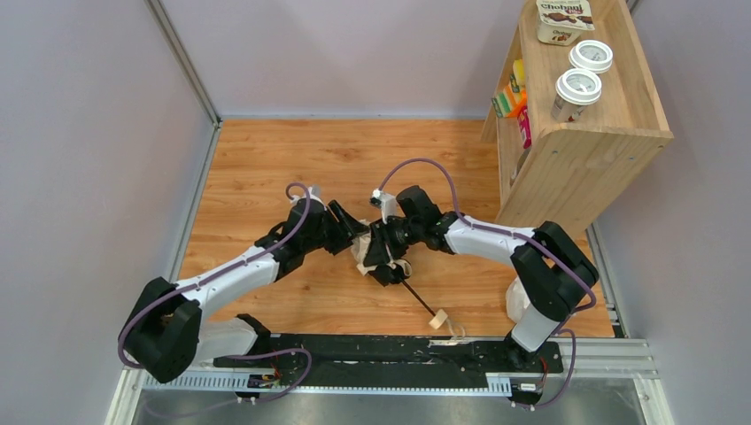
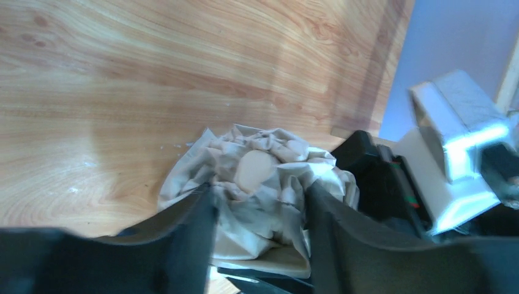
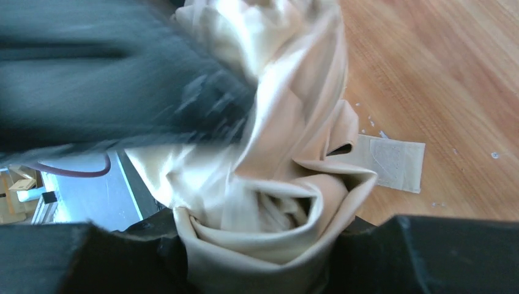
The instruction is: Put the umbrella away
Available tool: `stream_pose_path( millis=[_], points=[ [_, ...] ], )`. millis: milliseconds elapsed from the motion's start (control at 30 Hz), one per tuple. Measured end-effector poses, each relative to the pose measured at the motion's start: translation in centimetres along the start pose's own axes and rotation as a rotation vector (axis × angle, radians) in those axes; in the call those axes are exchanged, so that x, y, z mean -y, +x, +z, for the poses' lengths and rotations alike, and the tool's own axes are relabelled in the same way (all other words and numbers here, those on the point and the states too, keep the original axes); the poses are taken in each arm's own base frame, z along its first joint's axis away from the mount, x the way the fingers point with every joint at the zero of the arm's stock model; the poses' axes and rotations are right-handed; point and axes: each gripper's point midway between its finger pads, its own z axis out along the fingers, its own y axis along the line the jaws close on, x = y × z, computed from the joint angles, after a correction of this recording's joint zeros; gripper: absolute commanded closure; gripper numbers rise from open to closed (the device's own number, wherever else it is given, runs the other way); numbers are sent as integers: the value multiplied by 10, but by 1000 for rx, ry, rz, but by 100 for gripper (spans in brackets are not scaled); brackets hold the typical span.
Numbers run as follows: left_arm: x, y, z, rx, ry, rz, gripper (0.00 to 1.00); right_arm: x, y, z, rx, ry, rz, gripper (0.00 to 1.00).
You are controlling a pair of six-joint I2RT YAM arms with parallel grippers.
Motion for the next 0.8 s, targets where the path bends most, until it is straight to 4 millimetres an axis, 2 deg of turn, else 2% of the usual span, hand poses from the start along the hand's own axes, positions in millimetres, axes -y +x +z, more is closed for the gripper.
stream_pose_path(
  millis=[67, 100, 167, 267, 433, 500, 567, 633, 667, 700, 733, 767, 800],
  points=[
    [-4, 1, 5, -5, -15, -28, 54, 0, 0, -2, -1, 3, 6, 100],
    [-6, 3, 9, -17, -22, -40, 51, 1, 1, -3, -5, 9, 11, 100],
    [-8, 7, 13, -43, -34, -59, 21, 4, 6, -4, -24, 23, 28, 100],
    [-9, 14, 18, -84, -45, -82, 20, 3, 8, -7, -45, 25, 26, 100],
    [-5, 14, 21, -97, -33, -100, 20, -4, -3, -11, -55, 23, -20, 100],
    [-2, 13, 19, -94, -27, -102, 28, -5, -3, -12, -55, 23, -36, 100],
    [4, 11, 14, -89, -7, -116, 40, -8, -5, -15, -49, 19, -62, 100],
    [10, 11, 11, -90, 13, -130, 45, -13, -7, -19, -41, 22, -96, 100],
    [12, 12, 10, -96, 18, -130, 58, -15, -8, -20, -41, 31, -111, 100],
    [12, 13, 10, -106, 18, -130, 56, -15, -7, -22, -44, 42, -119, 100],
    [13, 14, 11, -120, 12, -131, 49, -15, -7, -22, -49, 51, -125, 100],
    [14, 15, 13, -131, 9, -129, 37, -14, -6, -23, -58, 66, -131, 100],
    [15, 16, 15, -143, 4, -130, 38, -12, -6, -25, -65, 84, -132, 100]
  ],
)
